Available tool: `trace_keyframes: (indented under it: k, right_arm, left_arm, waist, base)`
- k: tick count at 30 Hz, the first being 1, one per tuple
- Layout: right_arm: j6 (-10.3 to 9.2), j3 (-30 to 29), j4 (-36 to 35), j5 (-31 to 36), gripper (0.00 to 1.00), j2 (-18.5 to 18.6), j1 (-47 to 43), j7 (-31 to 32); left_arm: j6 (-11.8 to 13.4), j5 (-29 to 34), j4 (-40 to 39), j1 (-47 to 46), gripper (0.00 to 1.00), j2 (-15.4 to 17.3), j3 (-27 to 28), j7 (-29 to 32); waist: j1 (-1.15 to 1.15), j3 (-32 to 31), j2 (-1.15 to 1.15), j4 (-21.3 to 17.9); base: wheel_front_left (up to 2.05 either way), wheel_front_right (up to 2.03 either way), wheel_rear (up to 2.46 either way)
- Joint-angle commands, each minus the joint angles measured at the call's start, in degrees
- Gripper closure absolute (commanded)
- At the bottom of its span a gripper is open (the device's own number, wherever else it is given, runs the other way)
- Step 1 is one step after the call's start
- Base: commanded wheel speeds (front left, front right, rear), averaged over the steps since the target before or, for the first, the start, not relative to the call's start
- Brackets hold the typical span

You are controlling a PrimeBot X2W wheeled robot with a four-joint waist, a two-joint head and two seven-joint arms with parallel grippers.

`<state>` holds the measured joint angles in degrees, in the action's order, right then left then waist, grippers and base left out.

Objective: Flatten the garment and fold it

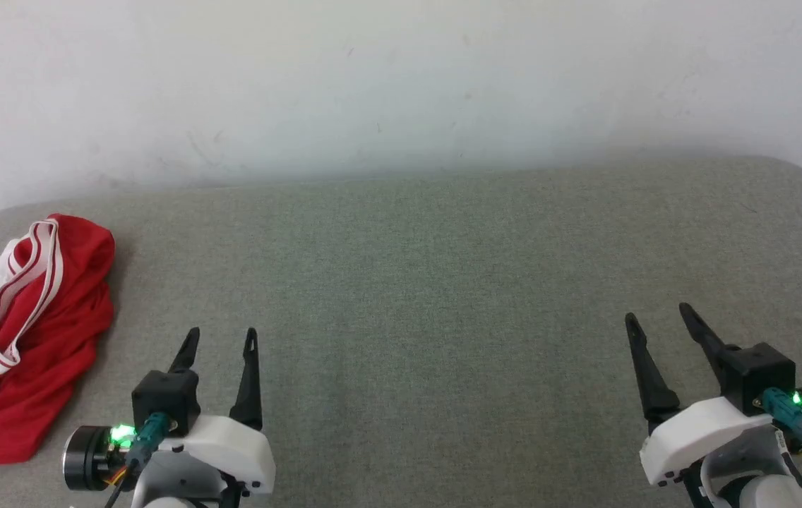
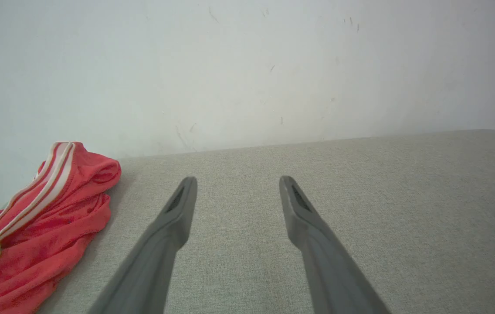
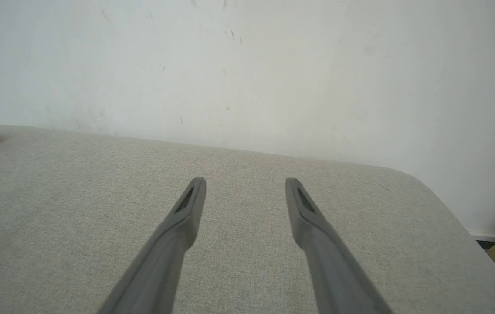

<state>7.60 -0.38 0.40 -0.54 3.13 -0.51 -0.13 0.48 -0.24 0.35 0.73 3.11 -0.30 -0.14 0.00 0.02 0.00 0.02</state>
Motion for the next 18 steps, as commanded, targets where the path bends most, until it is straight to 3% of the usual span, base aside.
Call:
trace_keyframes:
  k: [1,18]
  right_arm:
    - [-0.01,-0.53,0.1,-0.48,0.0,-0.01,-0.19,-0.6]
    - [-0.02,-3.21,0.74,-1.29,0.0,-0.05,-0.72,-2.63]
  left_arm:
    - [-0.29,-0.39,-0.06,0.25,0.0,0.0,0.2,-0.57]
    - [-1.3,-1.59,-0.27,1.06,0.0,-0.04,1.09,-2.61]
  waist:
    - [0.0,0.0,0.0,0.02]
    - [0.0,0.05,0.0,0.39]
  base:
    - [0.0,0.0,0.0]
    - [0.0,0.0,0.0]
